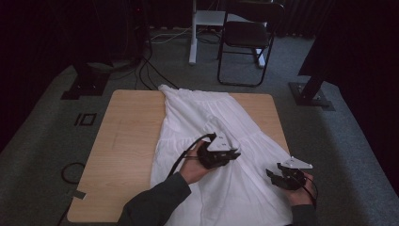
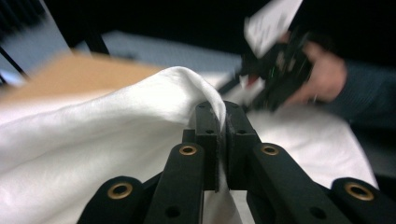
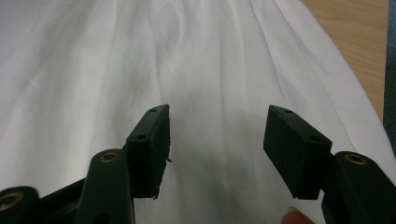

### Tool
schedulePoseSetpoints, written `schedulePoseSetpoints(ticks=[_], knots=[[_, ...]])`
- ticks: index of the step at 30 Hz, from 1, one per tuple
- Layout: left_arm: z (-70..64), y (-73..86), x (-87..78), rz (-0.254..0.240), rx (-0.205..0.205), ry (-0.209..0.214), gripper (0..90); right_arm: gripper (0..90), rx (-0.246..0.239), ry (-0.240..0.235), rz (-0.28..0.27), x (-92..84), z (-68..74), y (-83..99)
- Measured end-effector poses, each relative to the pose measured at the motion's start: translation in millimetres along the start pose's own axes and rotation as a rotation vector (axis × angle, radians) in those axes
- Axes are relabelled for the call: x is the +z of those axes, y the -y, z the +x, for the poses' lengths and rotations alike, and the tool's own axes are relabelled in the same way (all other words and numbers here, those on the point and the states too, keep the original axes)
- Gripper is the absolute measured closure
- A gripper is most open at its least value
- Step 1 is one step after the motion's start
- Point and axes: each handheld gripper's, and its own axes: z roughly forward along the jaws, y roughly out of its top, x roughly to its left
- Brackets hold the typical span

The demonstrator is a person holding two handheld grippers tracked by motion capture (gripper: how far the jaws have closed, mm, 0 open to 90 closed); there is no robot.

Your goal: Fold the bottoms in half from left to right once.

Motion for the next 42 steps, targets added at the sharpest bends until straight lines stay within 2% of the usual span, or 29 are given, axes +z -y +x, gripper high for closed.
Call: schedulePoseSetpoints(ticks=[1, 2, 3, 4, 6, 12, 13, 14, 15, 16, 17, 18, 20, 22, 23, 24, 26, 27, 28, 29, 31, 33, 34, 36, 38, 40, 42], knots=[[2.0, 7.3, 11.5, 0.025, -0.023, 0.017, 83.5, 40.8, -0.002, -0.001, -0.001, -0.5, 1.2, -1.6], [3.7, 11.2, 16.1, 0.04, -0.038, 0.032, 73.5, 40.9, -0.004, -0.006, -0.004, -1.4, 3.6, -4.9], [6.7, 18.1, 18.6, 0.058, -0.054, 0.008, 66.9, 40.9, -0.006, -0.009, -0.005, -2.0, 5.7, -7.4], [8.0, 20.3, 17.8, 0.058, -0.061, 0.001, 61.6, 41.1, -0.019, -0.014, -0.007, -2.8, 10.4, -13.3], [15.4, 27.9, 7.8, 0.053, -0.091, -0.008, 58.8, 41.5, -0.028, -0.027, -0.018, -3.2, 16.6, -21.7], [34.1, 58.4, -47.4, 0.046, -0.131, -0.191, 52.7, 44.8, -0.034, -0.097, -0.058, 2.4, 39.0, -57.9], [37.3, 67.5, -59.5, 0.049, -0.146, -0.24, 51.9, 45.0, -0.023, -0.108, -0.064, 3.4, 41.8, -62.7], [38.9, 73.1, -65.9, 0.051, -0.159, -0.269, 51.2, 44.9, -0.004, -0.131, -0.07, 5.5, 47.2, -70.5], [38.9, 73.1, -65.9, 0.051, -0.159, -0.269, 50.7, 44.9, -0.004, -0.131, -0.07, 5.5, 47.2, -70.5], [43.3, 91.1, -83.3, 0.057, -0.197, -0.324, 50.7, 44.1, -0.001, -0.144, -0.073, 6.5, 51.1, -75.1], [45.2, 100.7, -90.9, 0.062, -0.223, -0.344, 49.7, 36.7, -0.014, -0.164, -0.065, 11.4, 66.4, -87.8], [46.3, 108.1, -95.5, 0.063, -0.239, -0.356, 49.4, 34.5, -0.04, -0.166, -0.055, 15.3, 75.6, -92.9], [48.5, 121.3, -101.8, 0.074, -0.272, -0.367, 49.3, 27.6, -0.061, -0.164, -0.036, 22.4, 86.4, -96.3], [49.9, 130.9, -104.7, 0.081, -0.292, -0.372, 49.1, 20.6, -0.065, -0.162, 0.027, 34.3, 94.3, -95.5], [50.5, 136.5, -106.2, 0.085, -0.305, -0.373, 49.0, 19.3, -0.073, -0.147, 0.064, 40.0, 97.0, -93.4], [50.7, 139.4, -107.0, 0.087, -0.312, -0.376, 48.9, 19.3, -0.096, -0.104, 0.096, 44.6, 99.8, -89.8], [51.3, 146.3, -109.2, 0.091, -0.325, -0.383, 48.3, 21.3, -0.138, -0.056, 0.136, 47.1, 99.4, -83.5], [51.3, 146.3, -109.2, 0.091, -0.325, -0.383, 48.0, 21.3, -0.138, -0.056, 0.136, 47.1, 99.4, -83.5], [51.6, 151.1, -111.4, 0.097, -0.337, -0.389, 48.0, 23.6, -0.134, -0.042, 0.147, 46.2, 97.8, -81.4], [51.8, 153.4, -112.5, 0.099, -0.342, -0.391, 48.0, 32.3, -0.119, -0.025, 0.153, 42.1, 89.3, -76.5], [52.4, 157.0, -114.1, 0.103, -0.348, -0.395, 48.0, 51.1, -0.084, -0.051, 0.156, 36.5, 77.0, -71.5], [52.5, 159.4, -114.2, 0.099, -0.359, -0.398, 47.9, 80.4, -0.083, -0.077, 0.16, 31.8, 67.3, -66.9], [52.7, 160.0, -114.1, 0.104, -0.357, -0.399, 47.9, 86.6, -0.072, -0.091, 0.157, 29.0, 64.8, -65.5], [53.3, 160.3, -112.6, 0.108, -0.358, -0.4, 47.8, 87.8, -0.078, -0.093, 0.135, 22.4, 62.3, -65.3], [54.1, 158.7, -110.9, 0.109, -0.356, -0.398, 47.7, 88.0, -0.084, -0.076, 0.09, 12.7, 60.8, -68.8], [53.9, 156.6, -109.8, 0.104, -0.353, -0.395, 47.6, 88.1, -0.074, -0.056, 0.012, -4.8, 54.5, -76.4], [52.4, 154.2, -108.4, 0.102, -0.345, -0.393, 47.2, 88.2, -0.044, -0.004, -0.093, -29.8, 39.5, -85.5]])
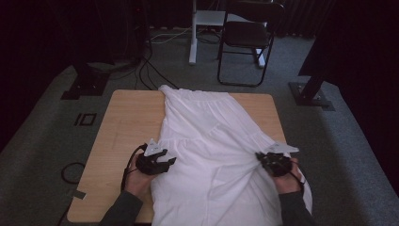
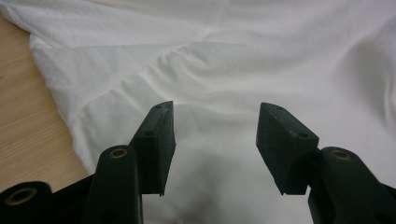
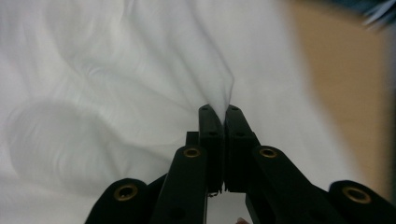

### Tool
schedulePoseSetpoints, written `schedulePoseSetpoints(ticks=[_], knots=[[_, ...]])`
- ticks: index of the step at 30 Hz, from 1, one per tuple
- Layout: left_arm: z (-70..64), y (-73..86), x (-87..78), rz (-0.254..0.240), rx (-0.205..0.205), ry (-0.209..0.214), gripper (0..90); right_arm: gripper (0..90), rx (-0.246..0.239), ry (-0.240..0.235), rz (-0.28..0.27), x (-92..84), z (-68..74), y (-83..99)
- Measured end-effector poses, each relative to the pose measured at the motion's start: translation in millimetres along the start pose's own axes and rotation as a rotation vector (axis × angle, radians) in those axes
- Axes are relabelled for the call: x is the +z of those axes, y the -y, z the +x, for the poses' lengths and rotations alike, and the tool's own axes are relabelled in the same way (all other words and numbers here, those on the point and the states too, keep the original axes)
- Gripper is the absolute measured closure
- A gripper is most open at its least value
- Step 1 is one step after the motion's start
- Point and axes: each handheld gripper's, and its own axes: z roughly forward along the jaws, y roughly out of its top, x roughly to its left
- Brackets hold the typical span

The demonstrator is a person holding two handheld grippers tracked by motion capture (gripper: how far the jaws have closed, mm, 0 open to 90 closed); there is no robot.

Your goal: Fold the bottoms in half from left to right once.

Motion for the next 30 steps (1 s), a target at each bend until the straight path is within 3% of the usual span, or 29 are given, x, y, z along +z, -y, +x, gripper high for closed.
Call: schedulePoseSetpoints(ticks=[2, 3, 5, 6, 8, 11, 13, 17, 18, 19, 20, 21, 23, 26, 27, 28, 30], knots=[[-2.7, -0.8, 1.0, 0.002, 0.008, 0.002, 46.6, 88.2, 0.074, 0.071, -0.114, -24.1, -21.0, -6.2], [-3.6, -0.8, 1.7, 0.006, 0.014, 0.002, 46.4, 88.2, 0.094, 0.131, -0.144, -31.3, -30.4, -6.7], [-5.7, 0.3, 4.8, 0.008, 0.008, 0.007, 45.1, 87.9, 0.109, 0.231, -0.112, -30.9, -50.1, -1.2], [-7.0, 1.0, 7.3, 0.014, 0.004, 0.012, 44.7, 87.8, 0.13, 0.244, -0.082, -24.3, -60.3, 5.4], [-11.1, 2.0, 13.7, 0.032, 0.001, 0.008, 42.6, 87.5, 0.156, 0.238, 0.001, -4.9, -76.3, 22.9], [-21.7, 2.7, 28.3, 0.069, -0.009, 0.033, 37.5, 87.3, 0.166, 0.226, 0.112, 24.9, -86.0, 49.5], [-30.1, 3.4, 40.8, 0.105, -0.014, 0.044, 32.3, 87.1, 0.189, 0.214, 0.144, 36.7, -89.1, 62.0], [-42.3, 6.7, 66.4, 0.183, -0.011, 0.001, 26.8, 86.4, 0.218, 0.194, 0.192, 49.9, -91.4, 76.1], [-45.0, 8.2, 70.7, 0.197, 0.011, -0.019, 28.9, 86.4, 0.221, 0.189, 0.203, 51.9, -91.1, 78.5], [-46.5, 8.3, 71.4, 0.176, 0.013, -0.004, 33.1, 86.3, 0.223, 0.189, 0.198, 52.5, -90.6, 80.1], [-46.3, 7.3, 70.6, 0.171, 0.02, 0.028, 46.5, 86.3, 0.23, 0.185, 0.197, 51.9, -90.4, 80.5], [-46.1, 5.7, 70.2, 0.181, 0.019, 0.045, 65.7, 86.3, 0.236, 0.182, 0.199, 51.5, -90.0, 80.5], [-48.5, 4.1, 70.6, 0.189, 0.07, -0.029, 84.7, 86.5, 0.232, 0.18, 0.204, 51.4, -88.1, 80.2], [-39.4, 3.6, 67.6, 0.209, 0.08, -0.099, 87.9, 86.7, 0.241, 0.168, 0.203, 51.1, -82.0, 79.9], [-39.4, 3.6, 67.6, 0.209, 0.08, -0.099, 88.0, 86.7, 0.241, 0.168, 0.203, 51.1, -82.0, 79.9], [-25.1, 5.4, 63.4, 0.213, 0.052, -0.149, 88.0, 86.7, 0.247, 0.158, 0.202, 51.3, -78.6, 79.2], [-2.3, 8.5, 56.2, 0.22, -0.003, -0.201, 88.2, 86.7, 0.236, 0.098, 0.195, 54.9, -64.4, 75.3]])
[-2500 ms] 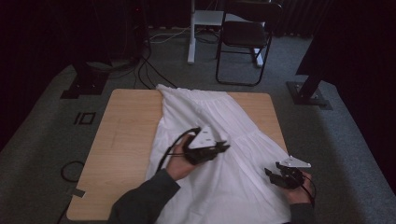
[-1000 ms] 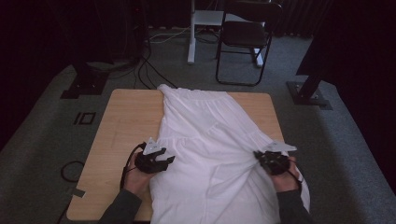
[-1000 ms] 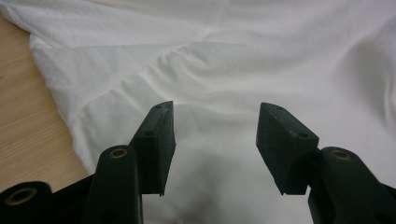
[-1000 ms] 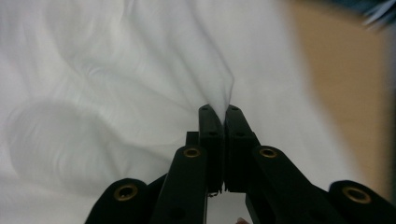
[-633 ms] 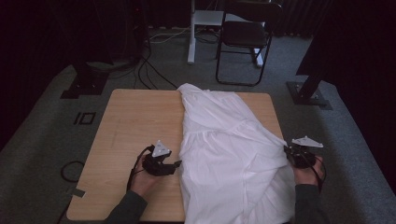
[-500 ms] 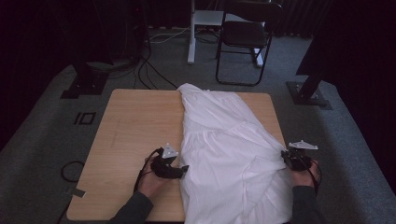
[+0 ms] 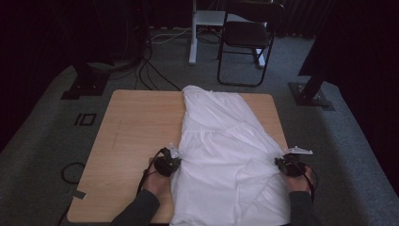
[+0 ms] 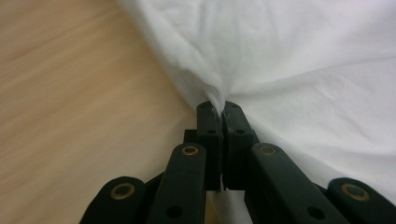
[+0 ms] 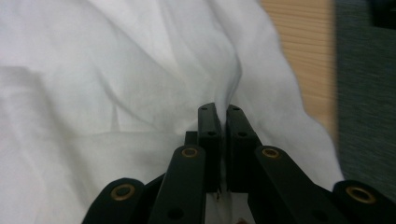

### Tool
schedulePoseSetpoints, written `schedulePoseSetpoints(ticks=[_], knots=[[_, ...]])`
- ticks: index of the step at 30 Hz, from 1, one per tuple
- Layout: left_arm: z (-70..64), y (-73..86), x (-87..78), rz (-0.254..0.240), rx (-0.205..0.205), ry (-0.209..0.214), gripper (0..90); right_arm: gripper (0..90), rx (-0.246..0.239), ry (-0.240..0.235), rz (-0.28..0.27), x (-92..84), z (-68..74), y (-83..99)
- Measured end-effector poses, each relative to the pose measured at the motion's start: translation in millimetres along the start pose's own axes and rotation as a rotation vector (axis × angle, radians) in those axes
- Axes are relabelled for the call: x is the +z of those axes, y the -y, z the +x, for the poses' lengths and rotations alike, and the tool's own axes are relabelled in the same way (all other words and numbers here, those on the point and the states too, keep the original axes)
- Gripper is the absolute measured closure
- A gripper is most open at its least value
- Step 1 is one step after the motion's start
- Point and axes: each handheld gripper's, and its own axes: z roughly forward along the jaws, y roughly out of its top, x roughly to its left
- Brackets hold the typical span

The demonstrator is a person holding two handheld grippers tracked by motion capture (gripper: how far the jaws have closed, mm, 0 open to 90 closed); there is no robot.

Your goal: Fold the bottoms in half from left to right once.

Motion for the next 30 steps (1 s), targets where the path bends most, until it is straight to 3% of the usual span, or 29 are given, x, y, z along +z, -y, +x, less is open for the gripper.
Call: schedulePoseSetpoints(ticks=[2, 6, 8, 9, 11, 13, 15, 17, 19, 23, 24, 26, 27, 28, 30], knots=[[19.7, 2.6, -2.4, 0.002, -0.058, -0.019, 88.3, 86.7, -0.027, -0.032, 0.007, 3.0, 13.2, -3.6], [59.8, 2.9, -6.7, 0.019, -0.112, -0.144, 88.4, 87.0, -0.122, -0.094, 0.01, 13.6, 46.7, -14.8], [74.9, 1.4, -7.1, 0.017, -0.144, -0.182, 88.4, 87.0, -0.161, -0.123, 0.011, 20.1, 62.6, -21.8], [81.5, 0.0, -6.0, 0.022, -0.156, -0.208, 88.4, 87.0, -0.173, -0.132, 0.009, 23.6, 69.0, -25.4], [91.6, -3.3, -2.3, 0.044, -0.148, -0.306, 88.4, 87.0, -0.179, -0.165, 0.007, 31.5, 77.8, -33.4], [104.0, -4.8, 0.1, 0.056, -0.184, -0.336, 88.4, 86.9, -0.17, -0.212, 0.012, 39.1, 84.5, -41.2], [110.6, -5.2, -2.8, 0.037, -0.225, -0.315, 88.3, 86.8, -0.191, -0.225, 0.017, 43.6, 91.9, -47.7], [107.2, -4.8, -13.5, -0.001, -0.214, -0.271, 87.8, 86.4, -0.212, -0.225, 0.015, 43.3, 97.1, -51.5], [99.6, -3.8, -23.8, -0.056, -0.183, -0.214, 86.6, 86.0, -0.2, -0.238, -0.002, 35.8, 96.2, -53.0], [81.1, 0.1, -47.0, -0.151, -0.123, -0.118, 84.9, 86.1, -0.136, -0.27, -0.125, -1.9, 80.2, -54.9], [76.5, 1.2, -51.9, -0.162, -0.113, -0.116, 84.2, 86.3, -0.125, -0.265, -0.164, -14.3, 75.0, -55.4], [69.9, 3.3, -59.5, -0.176, -0.098, -0.098, 77.3, 87.2, -0.113, -0.224, -0.226, -35.4, 64.0, -55.0], [67.2, 4.3, -62.1, -0.174, -0.09, -0.097, 70.9, 87.6, -0.114, -0.181, -0.236, -41.1, 58.6, -53.8], [64.5, 6.3, -65.1, -0.178, -0.086, -0.091, 66.7, 87.5, -0.119, -0.124, -0.223, -42.7, 53.4, -52.1], [61.2, 9.8, -68.2, -0.183, -0.083, -0.053, 59.8, 87.3, -0.102, -0.08, -0.159, -32.7, 41.6, -45.0]])
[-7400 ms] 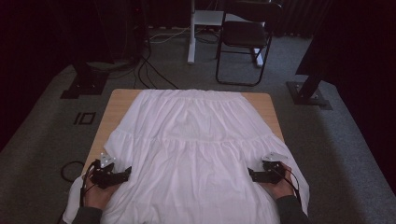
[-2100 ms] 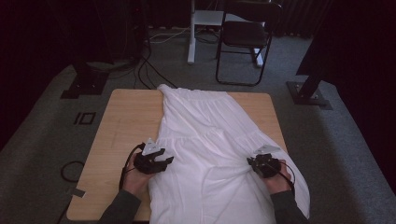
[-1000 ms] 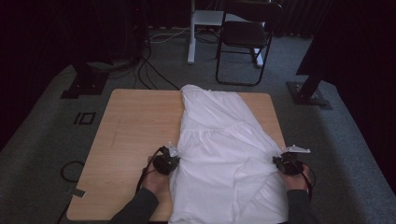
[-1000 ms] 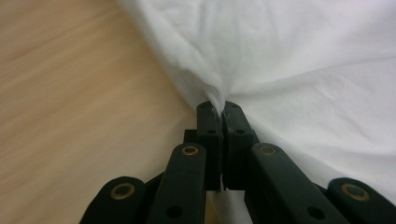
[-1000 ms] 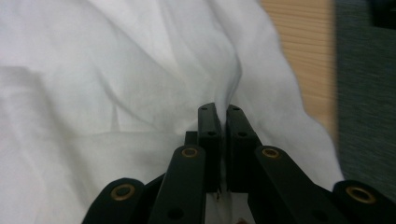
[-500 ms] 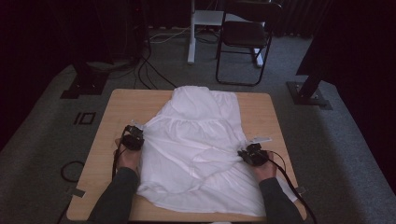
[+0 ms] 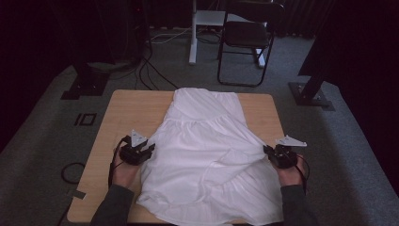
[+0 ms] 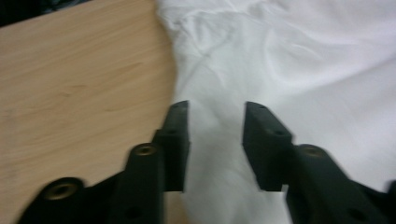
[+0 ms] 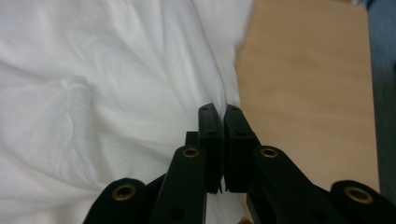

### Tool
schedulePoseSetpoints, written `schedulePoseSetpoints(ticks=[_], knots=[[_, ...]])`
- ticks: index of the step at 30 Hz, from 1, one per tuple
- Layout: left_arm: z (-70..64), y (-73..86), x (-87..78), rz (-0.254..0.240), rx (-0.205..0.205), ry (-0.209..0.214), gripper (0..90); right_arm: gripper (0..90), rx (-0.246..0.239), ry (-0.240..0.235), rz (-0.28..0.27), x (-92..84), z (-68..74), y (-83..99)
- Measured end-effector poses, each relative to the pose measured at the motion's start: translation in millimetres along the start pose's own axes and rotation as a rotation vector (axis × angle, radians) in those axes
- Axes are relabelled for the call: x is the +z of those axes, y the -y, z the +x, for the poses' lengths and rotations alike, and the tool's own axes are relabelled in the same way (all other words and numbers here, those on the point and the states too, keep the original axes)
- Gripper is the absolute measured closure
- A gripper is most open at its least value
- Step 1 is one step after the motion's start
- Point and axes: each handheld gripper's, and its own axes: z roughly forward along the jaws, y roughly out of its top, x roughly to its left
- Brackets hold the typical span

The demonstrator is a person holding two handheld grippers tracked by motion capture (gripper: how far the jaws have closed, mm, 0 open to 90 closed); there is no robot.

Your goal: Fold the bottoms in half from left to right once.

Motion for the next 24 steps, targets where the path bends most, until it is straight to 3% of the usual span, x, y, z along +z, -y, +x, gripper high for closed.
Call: schedulePoseSetpoints(ticks=[2, 4, 5, 7, 9, 10, 11, 14, 15, 16, 17, 18, 19, 21, 24], knots=[[-4.8, 3.1, -1.9, 0.007, 0.013, 0.006, 56.0, 84.9, 0.001, 0.021, 0.087, 13.5, -3.3, 11.1], [-9.5, 7.2, -3.0, 0.017, 0.028, 0.011, 54.6, 81.6, -0.006, 0.035, 0.104, 17.1, -2.3, 14.4], [-11.5, 9.5, -3.3, 0.019, 0.031, 0.011, 52.2, 70.4, -0.002, 0.043, 0.091, 18.9, 3.0, 17.2], [-15.8, 14.6, -2.4, 0.033, 0.026, 0.02, 50.4, 61.7, -0.016, 0.022, 0.036, 13.4, 11.6, 12.3], [-21.4, 21.7, -2.5, 0.043, 0.022, 0.04, 49.2, 55.8, -0.036, -0.049, -0.007, 8.9, 24.7, 5.0], [-21.4, 21.7, -2.5, 0.043, 0.022, 0.04, 48.3, 55.8, -0.036, -0.049, -0.007, 8.9, 24.7, 5.0], [-26.0, 28.8, -6.8, 0.039, 0.013, 0.065, 47.3, 50.8, -0.034, -0.173, -0.011, 12.1, 39.6, 0.2], [-34.9, 39.8, -9.3, 0.054, 0.013, 0.102, 45.3, 46.9, -0.083, -0.198, 0.053, 27.8, 56.0, 1.6], [-34.9, 39.8, -9.3, 0.054, 0.013, 0.102, 44.6, 46.9, -0.083, -0.198, 0.053, 27.8, 56.0, 1.6], [-34.9, 39.8, -9.3, 0.054, 0.013, 0.102, 44.6, 46.9, -0.106, -0.194, 0.088, 35.1, 61.4, 4.7], [-47.9, 54.3, -3.7, 0.116, 0.045, 0.13, 44.6, 47.7, -0.141, -0.172, 0.161, 49.2, 69.4, 14.5], [-51.7, 58.3, 0.4, 0.142, 0.065, 0.123, 45.1, 50.1, -0.146, -0.168, 0.178, 54.0, 71.0, 18.5], [-55.0, 62.0, 5.4, 0.167, 0.08, 0.114, 45.9, 53.1, -0.147, -0.167, 0.188, 57.7, 71.5, 21.3], [-53.9, 62.6, 8.6, 0.145, 0.05, 0.134, 49.9, 59.1, -0.136, -0.165, 0.175, 60.6, 71.2, 21.6], [-48.4, 56.6, 17.0, 0.138, 0.047, 0.108, 50.9, 62.7, -0.157, -0.153, 0.171, 65.9, 71.7, 16.9]])
